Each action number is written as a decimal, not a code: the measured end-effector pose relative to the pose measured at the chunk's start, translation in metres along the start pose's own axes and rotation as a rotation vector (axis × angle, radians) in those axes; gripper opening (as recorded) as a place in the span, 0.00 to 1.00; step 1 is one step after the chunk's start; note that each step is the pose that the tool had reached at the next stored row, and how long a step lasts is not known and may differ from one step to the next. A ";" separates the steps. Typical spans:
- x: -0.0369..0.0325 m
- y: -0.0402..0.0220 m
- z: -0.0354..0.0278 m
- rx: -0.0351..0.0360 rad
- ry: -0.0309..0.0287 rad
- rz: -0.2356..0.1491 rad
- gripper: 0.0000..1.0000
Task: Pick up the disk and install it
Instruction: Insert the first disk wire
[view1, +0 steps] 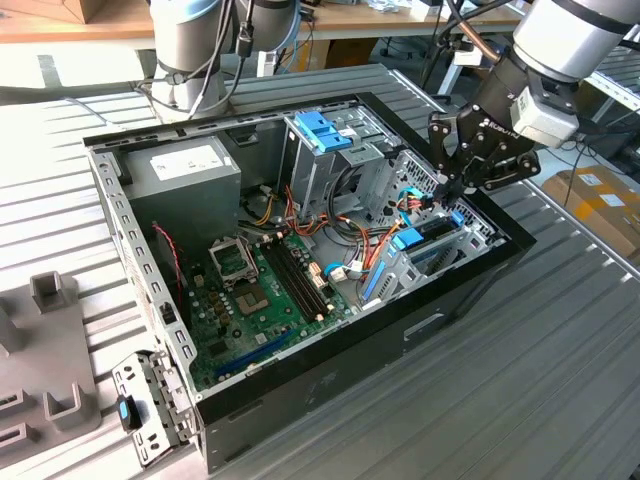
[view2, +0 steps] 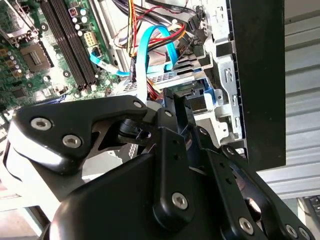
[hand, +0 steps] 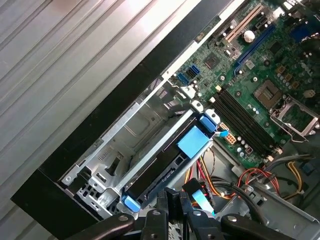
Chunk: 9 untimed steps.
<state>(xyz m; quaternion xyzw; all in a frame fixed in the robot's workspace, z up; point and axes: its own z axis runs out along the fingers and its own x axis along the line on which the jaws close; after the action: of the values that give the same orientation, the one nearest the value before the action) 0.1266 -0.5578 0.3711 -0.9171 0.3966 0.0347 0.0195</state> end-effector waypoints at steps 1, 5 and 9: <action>0.0000 0.0000 0.0001 0.0013 0.0000 0.014 0.20; -0.0001 0.0002 0.0004 0.0073 0.0006 0.090 0.20; -0.0001 0.0002 0.0005 0.0114 0.0010 0.141 0.20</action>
<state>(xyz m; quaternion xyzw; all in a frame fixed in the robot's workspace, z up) 0.1263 -0.5579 0.3706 -0.8867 0.4606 0.0332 0.0220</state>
